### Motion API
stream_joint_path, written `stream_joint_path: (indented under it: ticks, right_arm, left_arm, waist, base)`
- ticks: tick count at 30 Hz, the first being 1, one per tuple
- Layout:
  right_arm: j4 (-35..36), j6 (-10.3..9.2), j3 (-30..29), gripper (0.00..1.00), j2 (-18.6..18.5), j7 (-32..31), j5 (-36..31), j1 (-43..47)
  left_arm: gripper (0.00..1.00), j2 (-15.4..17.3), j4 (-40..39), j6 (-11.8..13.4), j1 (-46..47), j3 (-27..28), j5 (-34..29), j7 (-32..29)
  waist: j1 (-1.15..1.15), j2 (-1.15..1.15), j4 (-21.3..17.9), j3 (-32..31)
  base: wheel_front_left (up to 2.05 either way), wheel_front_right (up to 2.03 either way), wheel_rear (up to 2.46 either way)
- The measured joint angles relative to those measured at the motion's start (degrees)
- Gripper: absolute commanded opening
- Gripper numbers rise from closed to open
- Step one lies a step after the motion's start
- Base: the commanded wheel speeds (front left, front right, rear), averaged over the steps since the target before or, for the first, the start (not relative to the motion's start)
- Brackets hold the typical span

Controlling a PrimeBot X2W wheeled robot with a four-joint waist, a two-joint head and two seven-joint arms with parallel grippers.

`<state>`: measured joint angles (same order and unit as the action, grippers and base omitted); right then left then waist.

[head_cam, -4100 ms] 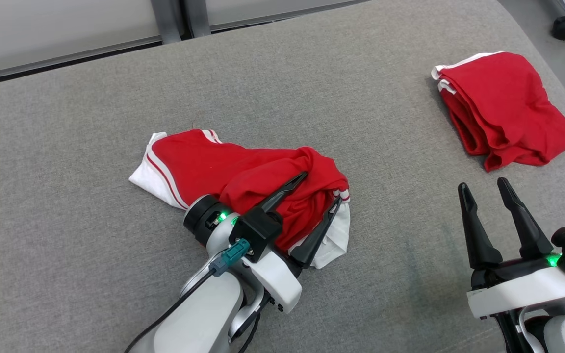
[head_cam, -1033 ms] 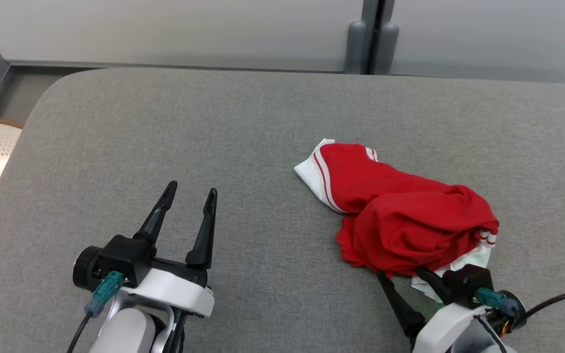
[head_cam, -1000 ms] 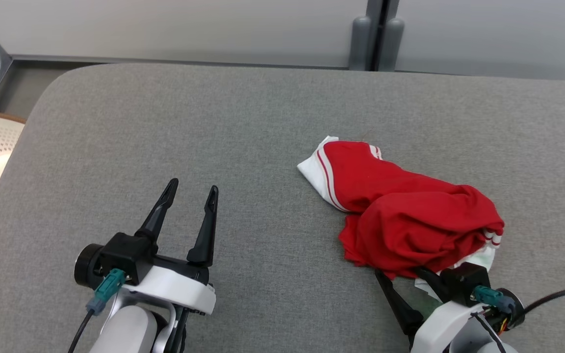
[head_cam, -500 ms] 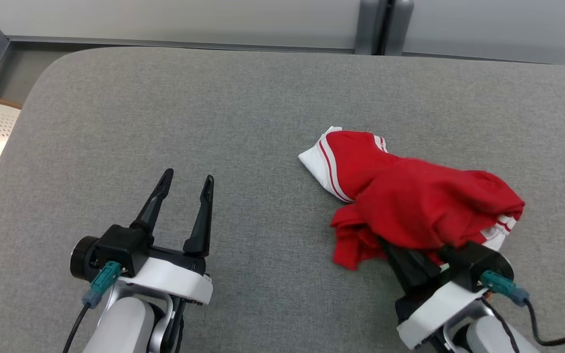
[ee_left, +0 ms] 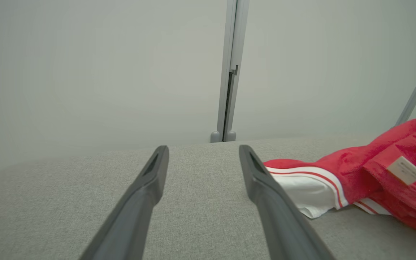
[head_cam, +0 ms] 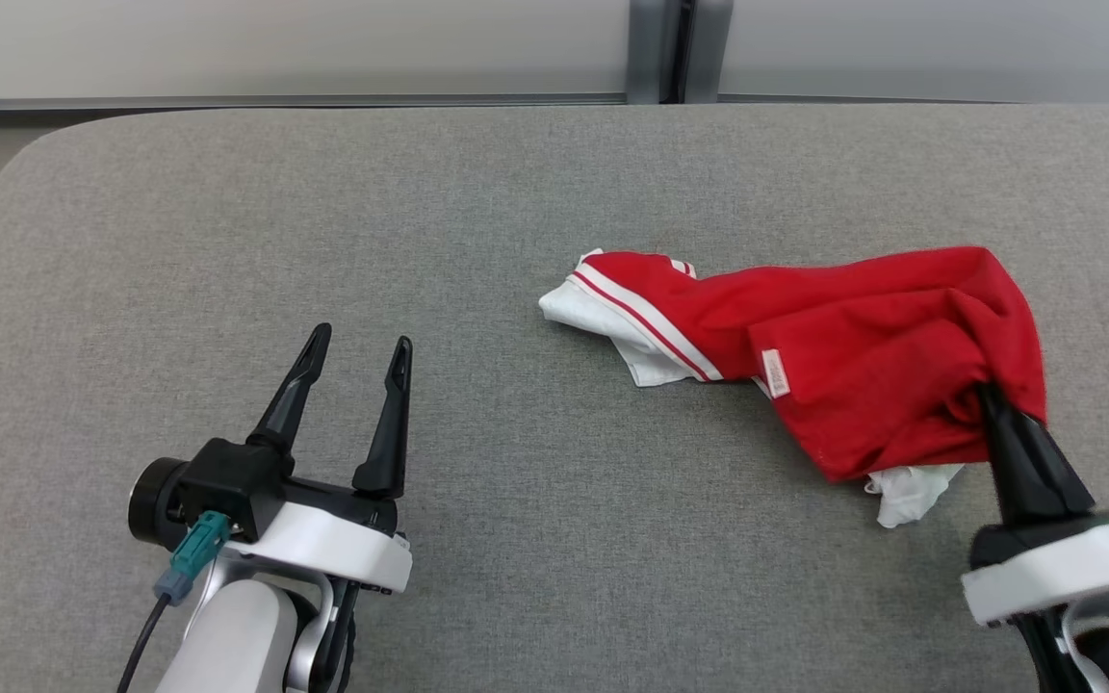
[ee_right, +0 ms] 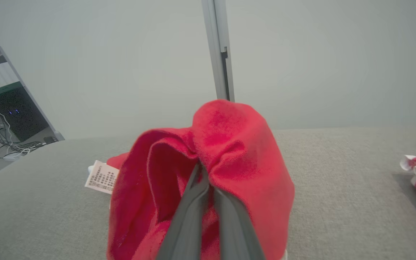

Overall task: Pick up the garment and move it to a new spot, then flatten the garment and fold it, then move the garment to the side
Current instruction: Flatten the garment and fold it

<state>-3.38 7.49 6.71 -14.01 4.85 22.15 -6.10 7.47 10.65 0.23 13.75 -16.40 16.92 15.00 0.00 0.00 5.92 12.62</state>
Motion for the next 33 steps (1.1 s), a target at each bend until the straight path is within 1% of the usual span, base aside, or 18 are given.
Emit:
stream_joint_path:
  ticks: [4,7,8,9,10,13,17,18,22,27,33]
  right_arm:
    - [-5.2,0.0,-6.7,0.0,1.5,-0.2,2.6,3.7]
    - [-9.9,0.0,-9.1,0.0,2.6,-0.5,3.7,4.7]
    - [-11.3,0.0,-9.3,0.26,2.6,-0.8,3.8,4.7]
    - [-12.1,0.0,-9.5,0.65,2.7,-0.5,4.2,4.6]
    - [-12.5,0.0,-9.4,1.0,2.7,-0.1,4.3,4.4]
    - [-11.9,0.0,-8.3,1.0,2.5,1.3,4.6,3.1]
    - [-8.1,0.0,-6.3,1.0,1.5,2.4,4.7,2.5]
    - [-8.1,0.0,-6.3,1.0,1.5,2.4,4.7,2.5]
    - [-2.6,0.0,-5.5,1.0,0.3,2.1,3.1,2.6]
    - [3.1,0.0,-4.9,1.0,-0.2,-1.1,0.1,3.7]
    - [7.8,0.0,-4.8,1.0,0.1,-4.4,-2.4,5.6]
  left_arm:
    - [1.0,0.0,-0.1,0.0,0.0,0.3,-0.2,0.0]
    - [1.0,-0.1,-0.1,0.0,0.0,0.4,-0.3,0.0]
    - [1.0,-0.2,-0.1,0.0,0.0,0.4,-0.4,0.0]
    - [1.0,-0.2,-0.1,0.0,0.0,0.4,-0.4,0.0]
    - [1.0,-0.3,-0.1,0.0,0.0,0.5,-0.4,0.0]
    - [1.0,-0.3,-0.1,-0.1,0.0,0.7,-0.4,0.0]
    - [1.0,-0.3,-0.1,0.0,-0.3,1.0,-0.7,0.0]
    - [1.0,-0.3,-0.1,0.0,-0.3,1.0,-0.7,0.0]
    - [1.0,-0.3,0.0,0.2,-0.7,1.4,-0.8,0.0]
    - [1.0,-0.1,0.2,0.4,-2.3,1.8,-0.8,0.0]
    - [1.0,0.4,0.2,0.8,-3.8,1.8,-0.8,0.0]
  waist:
    - [0.0,0.0,-0.6,0.4]
    - [0.0,0.0,-1.0,0.7]
    - [0.0,0.0,-1.1,0.8]
    - [0.0,0.0,-1.2,0.8]
    - [0.0,0.0,-1.2,0.9]
    - [0.0,0.0,-1.5,0.8]
    - [0.0,0.0,-1.6,0.3]
    - [0.0,0.0,-1.6,0.3]
    - [0.0,0.0,-1.5,-0.8]
    - [0.0,0.0,-1.6,-2.7]
    - [0.0,0.0,-1.9,-5.1]
  base:
    - [0.0,0.0,0.0]
    - [0.0,0.0,0.0]
    - [0.0,0.0,0.0]
    - [0.0,0.0,0.0]
    - [0.0,0.0,0.0]
    - [0.0,0.0,0.0]
    - [0.0,0.0,0.0]
    - [0.0,0.0,0.0]
    - [0.0,0.0,0.0]
    - [0.0,0.0,0.0]
    - [0.0,0.0,0.0]
